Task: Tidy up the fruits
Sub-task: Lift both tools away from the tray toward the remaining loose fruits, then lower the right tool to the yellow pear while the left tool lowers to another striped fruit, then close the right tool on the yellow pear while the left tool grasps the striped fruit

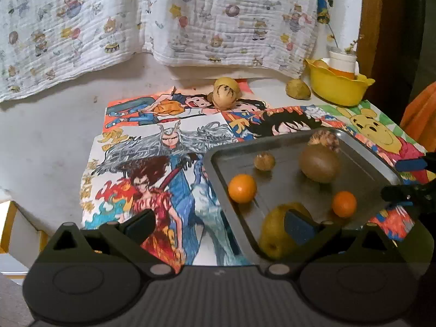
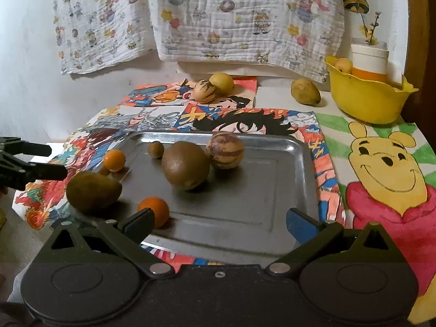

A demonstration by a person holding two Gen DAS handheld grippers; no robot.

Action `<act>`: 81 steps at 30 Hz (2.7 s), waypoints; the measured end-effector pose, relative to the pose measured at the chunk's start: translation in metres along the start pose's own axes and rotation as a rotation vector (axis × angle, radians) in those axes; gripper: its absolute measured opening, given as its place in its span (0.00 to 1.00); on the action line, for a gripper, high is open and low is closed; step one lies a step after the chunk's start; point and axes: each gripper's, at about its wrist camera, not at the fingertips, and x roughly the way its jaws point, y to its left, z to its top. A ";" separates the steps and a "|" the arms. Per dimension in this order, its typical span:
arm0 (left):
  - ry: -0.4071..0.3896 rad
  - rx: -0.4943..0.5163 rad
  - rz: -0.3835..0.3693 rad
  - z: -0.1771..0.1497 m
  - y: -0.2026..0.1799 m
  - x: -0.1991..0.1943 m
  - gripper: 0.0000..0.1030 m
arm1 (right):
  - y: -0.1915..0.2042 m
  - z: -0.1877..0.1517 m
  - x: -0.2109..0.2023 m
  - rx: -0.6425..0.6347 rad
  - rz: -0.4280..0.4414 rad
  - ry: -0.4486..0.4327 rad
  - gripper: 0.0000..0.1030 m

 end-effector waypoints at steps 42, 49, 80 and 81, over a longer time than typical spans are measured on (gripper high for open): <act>-0.011 -0.029 -0.009 0.162 0.005 0.245 0.99 | -0.076 0.214 0.233 -0.480 -0.180 0.092 0.96; -0.008 -0.024 -0.014 0.167 0.003 0.268 0.99 | -0.079 0.221 0.272 -0.530 -0.301 0.214 0.95; 0.023 -0.019 -0.080 0.185 -0.022 0.286 0.55 | -0.099 0.240 0.326 -0.718 -0.319 0.432 0.53; 0.025 -0.021 -0.084 0.184 -0.022 0.284 0.55 | -0.097 0.238 0.325 -0.735 -0.320 0.420 0.53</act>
